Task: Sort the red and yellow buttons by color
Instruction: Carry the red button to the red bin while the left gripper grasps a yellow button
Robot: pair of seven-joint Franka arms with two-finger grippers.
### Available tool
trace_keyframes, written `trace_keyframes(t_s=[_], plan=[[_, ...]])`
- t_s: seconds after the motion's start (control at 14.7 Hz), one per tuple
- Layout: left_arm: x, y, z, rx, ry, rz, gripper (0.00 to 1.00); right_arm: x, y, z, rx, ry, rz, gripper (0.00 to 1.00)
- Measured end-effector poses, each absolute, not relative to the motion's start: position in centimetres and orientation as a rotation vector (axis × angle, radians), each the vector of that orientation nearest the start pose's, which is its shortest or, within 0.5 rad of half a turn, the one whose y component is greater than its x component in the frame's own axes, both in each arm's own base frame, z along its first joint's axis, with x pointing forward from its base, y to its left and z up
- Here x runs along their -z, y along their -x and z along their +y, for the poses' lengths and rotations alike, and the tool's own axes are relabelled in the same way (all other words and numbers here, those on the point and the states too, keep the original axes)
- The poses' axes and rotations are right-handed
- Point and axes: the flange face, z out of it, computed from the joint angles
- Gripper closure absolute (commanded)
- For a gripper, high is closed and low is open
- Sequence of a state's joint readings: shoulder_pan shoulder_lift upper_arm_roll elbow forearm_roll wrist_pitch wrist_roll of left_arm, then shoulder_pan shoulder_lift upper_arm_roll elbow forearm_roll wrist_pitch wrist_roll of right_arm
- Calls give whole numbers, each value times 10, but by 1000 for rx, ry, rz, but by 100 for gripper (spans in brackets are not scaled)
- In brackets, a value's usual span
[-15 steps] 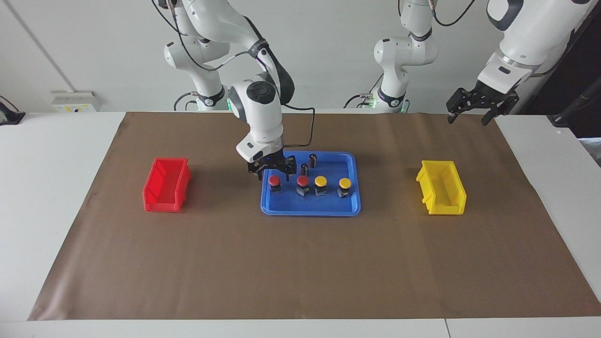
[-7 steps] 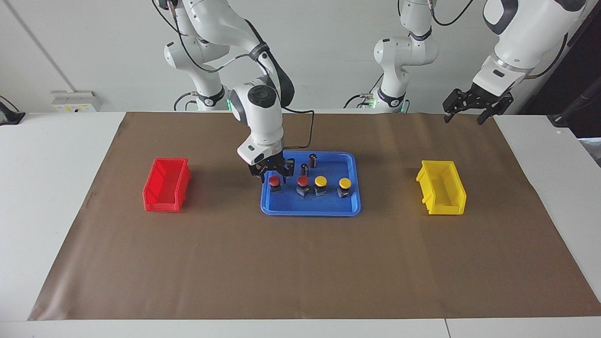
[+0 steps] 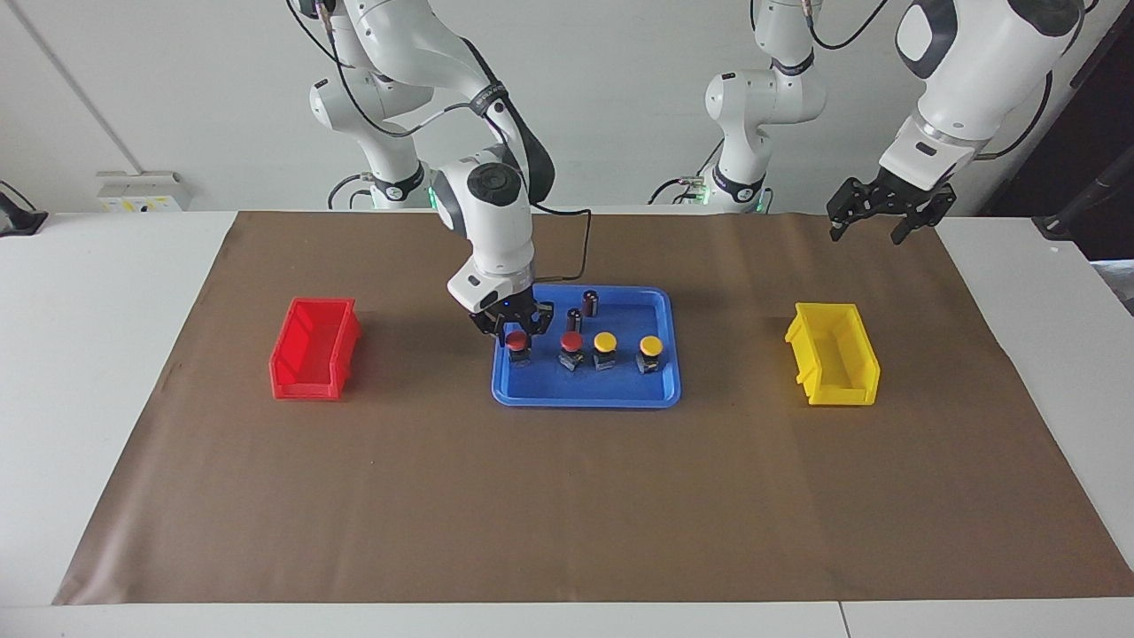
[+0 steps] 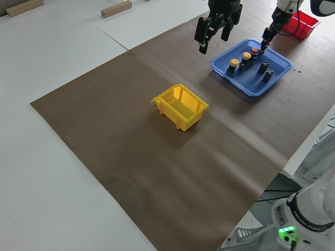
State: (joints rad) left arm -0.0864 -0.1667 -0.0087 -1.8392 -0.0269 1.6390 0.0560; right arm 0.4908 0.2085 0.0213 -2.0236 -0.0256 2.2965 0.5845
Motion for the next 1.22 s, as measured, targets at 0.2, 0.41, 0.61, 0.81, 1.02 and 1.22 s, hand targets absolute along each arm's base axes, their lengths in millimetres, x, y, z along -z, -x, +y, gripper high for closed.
trace_keyframes(t_s=[0.2,0.41,0.61,0.81,1.02,1.22], plan=[[-593,-503,-56,-18,3157,227,0,-357,-521,290,105,3117,85,79],[-581,-502,-111,47,3166,118,2,-410,-550,274,92,3133,111,79],[-539,-490,-213,75,3184,-28,10,-494,-583,194,75,3150,40,79],[-485,-487,-282,58,3190,-90,18,-523,-569,83,-11,3166,-49,79],[-434,-496,-308,24,3183,-116,24,-507,-533,-3,-95,3159,-103,79],[-405,-502,-309,60,3196,-142,24,-476,-507,-57,-82,3150,-136,79]])
